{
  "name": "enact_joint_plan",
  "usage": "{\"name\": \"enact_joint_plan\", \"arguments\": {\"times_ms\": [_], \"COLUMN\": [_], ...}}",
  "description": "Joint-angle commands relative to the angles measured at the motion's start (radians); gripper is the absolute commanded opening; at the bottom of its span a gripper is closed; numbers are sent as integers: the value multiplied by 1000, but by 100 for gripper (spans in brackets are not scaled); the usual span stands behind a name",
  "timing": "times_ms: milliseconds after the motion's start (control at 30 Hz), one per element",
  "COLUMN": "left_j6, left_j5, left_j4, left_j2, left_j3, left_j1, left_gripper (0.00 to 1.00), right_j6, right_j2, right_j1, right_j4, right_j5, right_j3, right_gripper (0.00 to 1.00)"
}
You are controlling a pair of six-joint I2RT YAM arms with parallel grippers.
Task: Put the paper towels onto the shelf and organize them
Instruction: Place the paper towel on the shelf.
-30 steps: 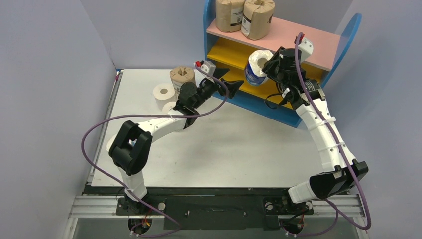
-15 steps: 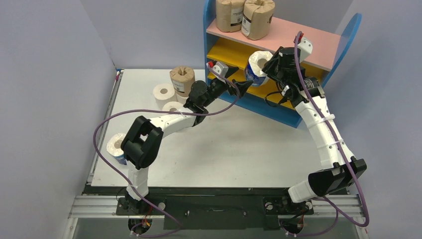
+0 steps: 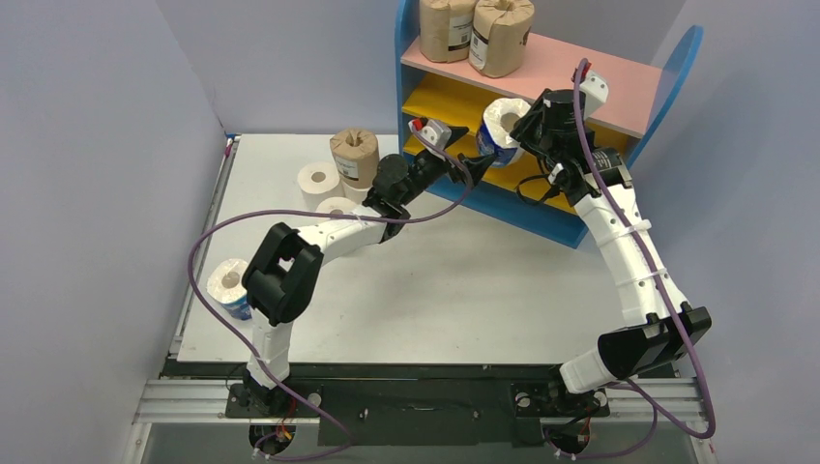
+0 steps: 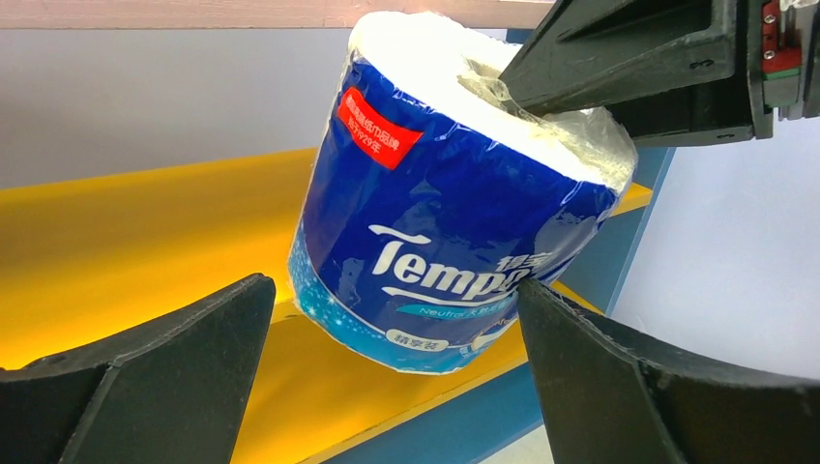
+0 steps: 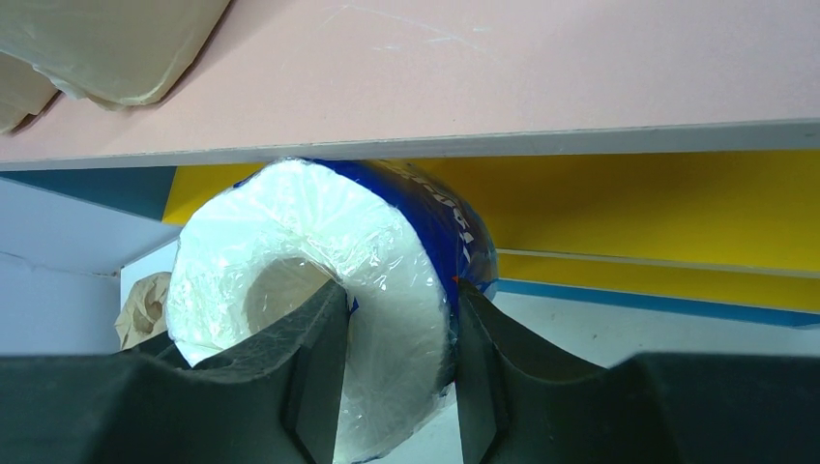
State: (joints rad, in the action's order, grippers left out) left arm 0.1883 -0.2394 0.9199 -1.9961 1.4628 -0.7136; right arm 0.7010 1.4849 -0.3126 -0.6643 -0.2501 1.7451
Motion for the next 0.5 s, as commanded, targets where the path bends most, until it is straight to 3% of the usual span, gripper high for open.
{"name": "enact_joint_plan", "arguments": {"times_ms": [0,233,467], "left_j6": [-15,-6,4], "left_j5": [14,13,15], "left_j4": [26,34,41], "left_j2": [-15,-17,-24], "left_j3": [69,73,82], "left_j1": [-10,-14,-14], "left_gripper": [96,96,97], "right_j6": [30,42,46], "right_j2": [-3,-8,-14], "right_j1": [7,7,8], "right_j4": [71,67,67], "right_j5": [26,37,48], "right_j3": [57,57,56], "right_gripper": [35,48,50]}}
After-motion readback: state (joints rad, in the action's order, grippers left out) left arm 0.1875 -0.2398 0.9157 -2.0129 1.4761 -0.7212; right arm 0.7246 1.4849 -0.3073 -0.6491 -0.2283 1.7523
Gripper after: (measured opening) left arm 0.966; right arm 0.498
